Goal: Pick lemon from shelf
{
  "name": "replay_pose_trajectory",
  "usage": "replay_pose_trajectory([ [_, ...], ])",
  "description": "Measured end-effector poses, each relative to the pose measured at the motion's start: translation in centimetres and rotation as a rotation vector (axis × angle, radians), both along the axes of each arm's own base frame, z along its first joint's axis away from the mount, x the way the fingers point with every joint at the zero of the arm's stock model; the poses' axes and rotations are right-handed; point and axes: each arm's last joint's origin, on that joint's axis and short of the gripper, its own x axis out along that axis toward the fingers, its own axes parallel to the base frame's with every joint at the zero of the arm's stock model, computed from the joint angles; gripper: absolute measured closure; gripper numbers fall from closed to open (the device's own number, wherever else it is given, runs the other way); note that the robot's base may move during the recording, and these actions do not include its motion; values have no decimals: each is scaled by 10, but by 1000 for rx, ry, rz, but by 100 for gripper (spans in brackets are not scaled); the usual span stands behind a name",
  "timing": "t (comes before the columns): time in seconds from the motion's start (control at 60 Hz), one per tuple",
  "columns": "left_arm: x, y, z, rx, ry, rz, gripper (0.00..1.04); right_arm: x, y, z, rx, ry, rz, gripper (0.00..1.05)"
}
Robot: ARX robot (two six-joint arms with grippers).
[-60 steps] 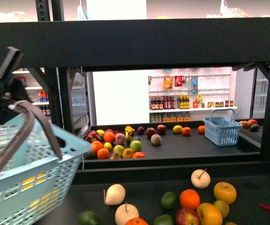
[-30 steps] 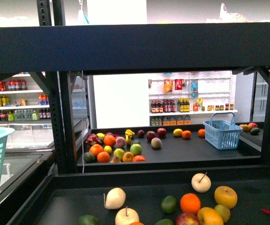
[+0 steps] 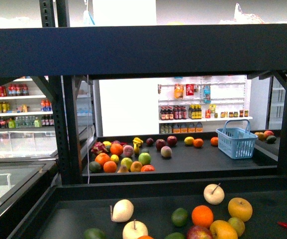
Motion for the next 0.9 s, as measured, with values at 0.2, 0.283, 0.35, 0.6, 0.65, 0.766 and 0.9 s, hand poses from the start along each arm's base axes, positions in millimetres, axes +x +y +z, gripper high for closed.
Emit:
replay_pose_trajectory([
  [0.2, -3, 6, -11, -25, -56, -13, 97, 0, 0, 0, 0, 0, 0, 2],
  [0.283, -6, 7, -16, -29, -91, -24, 98, 0, 0, 0, 0, 0, 0, 2],
  [0.35, -10, 8, -22, -29, -121, -30, 98, 0, 0, 0, 0, 0, 0, 2],
  [0.6, -27, 10, -38, -37, -172, -68, 98, 0, 0, 0, 0, 0, 0, 2],
  [0.65, -31, 11, -39, -19, -170, -75, 89, 0, 0, 0, 0, 0, 0, 2],
  [0.766, -44, 15, -50, -14, -135, -68, 66, 0, 0, 0, 0, 0, 0, 2],
  [0.9, -54, 20, -55, -17, -95, -65, 36, 0, 0, 0, 0, 0, 0, 2],
])
